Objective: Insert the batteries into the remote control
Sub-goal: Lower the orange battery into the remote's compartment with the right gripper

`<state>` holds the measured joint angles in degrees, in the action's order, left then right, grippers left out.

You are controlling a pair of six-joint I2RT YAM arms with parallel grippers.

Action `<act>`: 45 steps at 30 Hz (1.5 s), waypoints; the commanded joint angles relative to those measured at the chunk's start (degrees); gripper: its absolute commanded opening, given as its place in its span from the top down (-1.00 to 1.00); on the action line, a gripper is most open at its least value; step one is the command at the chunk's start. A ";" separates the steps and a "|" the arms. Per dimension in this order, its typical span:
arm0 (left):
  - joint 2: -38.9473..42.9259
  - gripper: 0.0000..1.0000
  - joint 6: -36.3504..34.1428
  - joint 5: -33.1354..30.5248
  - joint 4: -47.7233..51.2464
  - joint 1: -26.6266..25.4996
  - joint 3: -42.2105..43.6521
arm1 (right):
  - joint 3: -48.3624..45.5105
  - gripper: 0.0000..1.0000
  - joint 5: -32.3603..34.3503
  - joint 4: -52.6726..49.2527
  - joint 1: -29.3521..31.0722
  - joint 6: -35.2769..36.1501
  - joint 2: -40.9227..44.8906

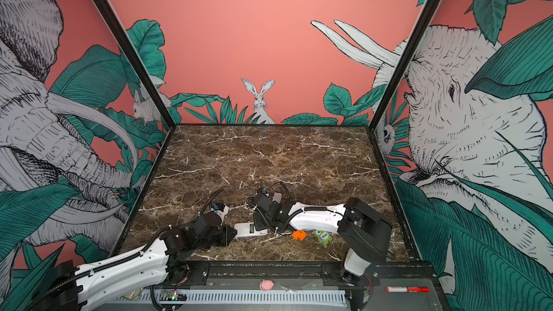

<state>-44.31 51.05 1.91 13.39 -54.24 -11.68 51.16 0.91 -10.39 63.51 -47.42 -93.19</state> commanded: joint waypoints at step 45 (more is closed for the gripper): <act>-2.29 0.60 -0.28 3.26 -0.29 -0.08 3.33 | -2.91 1.00 3.96 1.91 2.50 -4.93 1.04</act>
<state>-45.04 51.16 2.31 10.96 -54.17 -10.94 48.88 4.05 -7.33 65.10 -50.78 -93.58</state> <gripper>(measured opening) 0.201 0.081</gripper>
